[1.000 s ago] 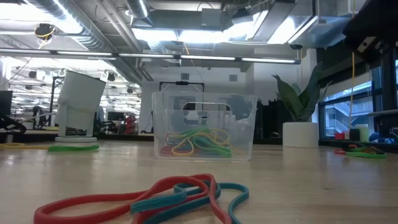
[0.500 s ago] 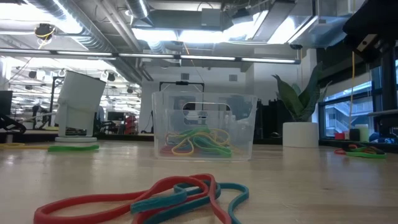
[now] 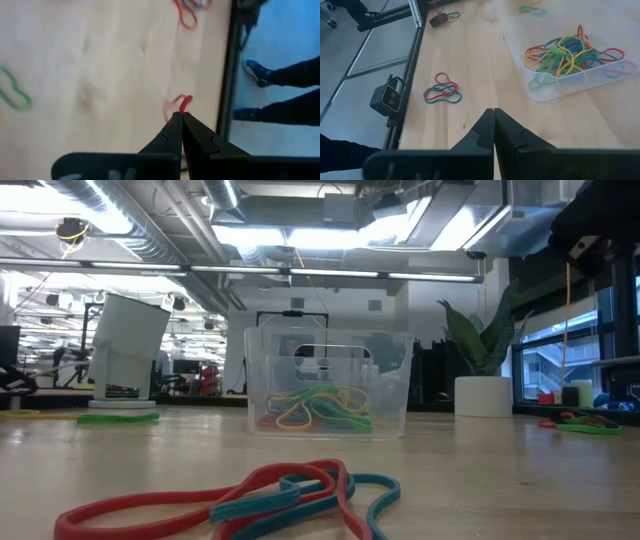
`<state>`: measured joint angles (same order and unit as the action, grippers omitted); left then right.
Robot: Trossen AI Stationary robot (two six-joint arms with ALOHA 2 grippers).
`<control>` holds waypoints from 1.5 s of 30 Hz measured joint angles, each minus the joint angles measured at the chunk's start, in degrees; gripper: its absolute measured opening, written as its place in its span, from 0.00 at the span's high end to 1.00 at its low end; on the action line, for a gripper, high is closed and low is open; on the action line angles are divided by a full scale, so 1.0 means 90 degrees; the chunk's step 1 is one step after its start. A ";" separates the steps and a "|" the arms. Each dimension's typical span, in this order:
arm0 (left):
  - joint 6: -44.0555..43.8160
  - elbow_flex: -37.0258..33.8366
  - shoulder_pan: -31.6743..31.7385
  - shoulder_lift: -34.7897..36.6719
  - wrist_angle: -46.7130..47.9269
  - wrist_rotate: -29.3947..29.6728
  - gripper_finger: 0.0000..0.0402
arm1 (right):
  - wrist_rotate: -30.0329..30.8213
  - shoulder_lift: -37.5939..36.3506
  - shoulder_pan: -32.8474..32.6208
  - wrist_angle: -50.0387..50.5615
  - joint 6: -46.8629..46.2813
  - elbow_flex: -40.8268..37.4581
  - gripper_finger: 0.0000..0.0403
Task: Pick and place rubber bands into bin
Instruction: Put the red rubber band into the transparent bin
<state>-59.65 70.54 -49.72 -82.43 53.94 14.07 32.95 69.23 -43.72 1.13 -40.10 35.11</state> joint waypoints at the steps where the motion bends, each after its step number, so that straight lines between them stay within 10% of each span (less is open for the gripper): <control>1: 0.0189 0.0049 0.0142 0.0000 0.0024 0.0002 1.00 | 0.0000 0.0000 0.0000 0.0000 0.0039 0.0000 0.99; 25: 0.4878 0.1480 0.4046 -0.0918 -0.1432 -0.0115 1.00 | -0.0015 0.0002 -0.0002 0.0000 -0.0019 0.0002 0.99; 45: 0.4382 0.1523 0.4534 -0.2944 -0.1544 -0.0903 0.85 | -0.0024 0.0005 -0.0002 0.0003 -0.0009 0.0002 0.99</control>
<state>-20.21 84.25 -8.91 -108.93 40.04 5.95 32.74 69.28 -43.75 1.15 -40.18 35.14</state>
